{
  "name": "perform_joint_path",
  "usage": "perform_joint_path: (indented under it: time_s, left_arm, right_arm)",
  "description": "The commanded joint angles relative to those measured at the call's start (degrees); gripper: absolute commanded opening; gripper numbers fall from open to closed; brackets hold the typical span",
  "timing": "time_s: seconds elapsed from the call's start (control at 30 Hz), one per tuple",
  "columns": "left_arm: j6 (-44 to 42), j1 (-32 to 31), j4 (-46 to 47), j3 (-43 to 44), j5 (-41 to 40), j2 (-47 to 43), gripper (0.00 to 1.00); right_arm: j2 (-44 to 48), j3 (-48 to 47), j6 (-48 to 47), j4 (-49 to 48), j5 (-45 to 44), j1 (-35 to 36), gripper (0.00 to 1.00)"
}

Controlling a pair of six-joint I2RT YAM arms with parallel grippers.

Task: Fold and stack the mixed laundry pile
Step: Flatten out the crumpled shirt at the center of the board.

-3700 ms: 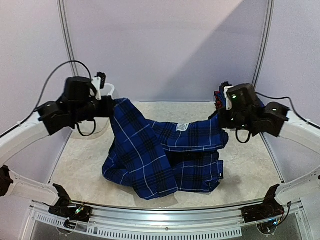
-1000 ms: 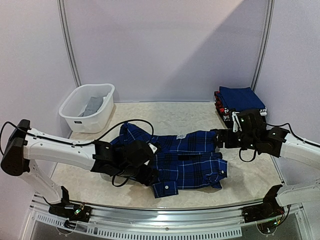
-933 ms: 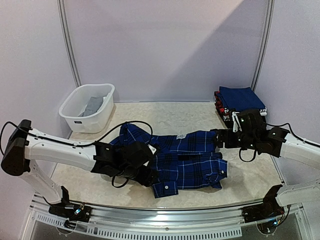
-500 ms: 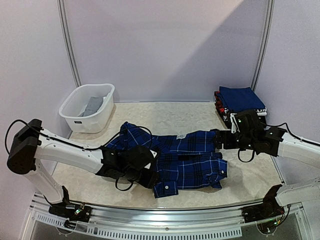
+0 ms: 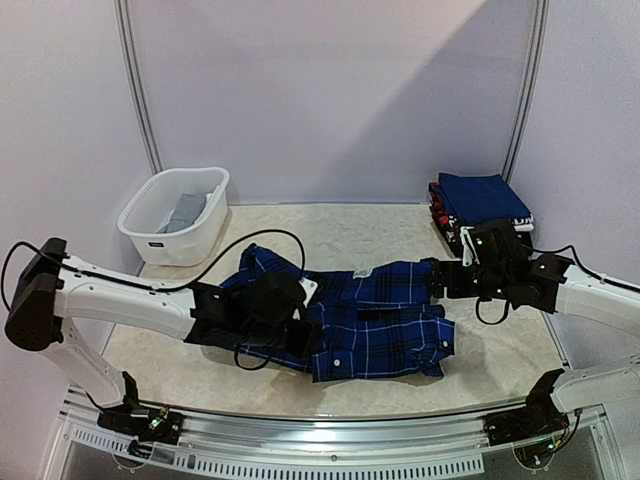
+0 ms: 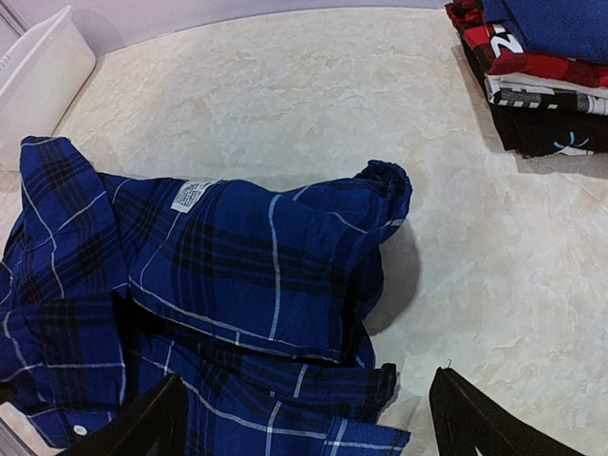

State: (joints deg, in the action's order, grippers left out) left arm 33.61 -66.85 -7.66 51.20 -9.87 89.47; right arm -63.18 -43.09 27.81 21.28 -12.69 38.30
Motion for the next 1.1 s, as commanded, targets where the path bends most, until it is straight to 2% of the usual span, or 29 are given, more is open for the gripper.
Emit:
perform_joint_path:
  time_s: [0.0, 0.17, 0.37, 0.5, 0.7, 0.93, 1.07]
  left_arm:
    - [-3.97, 0.45, -5.75, 6.14, -6.24, -6.06, 0.00]
    - [-7.32, 4.65, -8.69, 10.29, -9.21, -9.95, 0.00]
    - [-13.51, 13.50, -10.04, 17.96, -8.69, -8.55, 0.00]
    - [-17.35, 18.46, -12.15, 26.43, -8.39, -4.89, 0.00]
    - [-20.86, 26.92, -12.44, 38.96, -1.24, 1.14, 0.00]
    - [-25.26, 34.01, -12.64, 54.44, 4.44, 12.50, 0.00]
    - [-28.34, 36.65, -14.73, 68.68, 6.46, 21.18, 0.00]
  right_arm:
    - [-0.08, -0.03, -1.24, -1.43, 1.22, 0.08, 0.89]
    - [-0.61, -1.16, -2.04, -2.09, 2.13, 0.15, 0.90]
    - [-1.51, -1.35, -3.49, -4.67, 1.99, 0.13, 0.89]
    - [-3.46, -0.95, -5.47, -6.98, 1.95, 0.18, 0.90]
    - [-6.43, -1.18, -7.51, -10.46, 0.97, 0.10, 0.90]
    - [-9.86, -2.84, -9.28, -13.08, -2.78, 0.05, 0.91]
    - [-12.50, -4.57, -10.05, -13.89, -4.62, 0.10, 0.91]
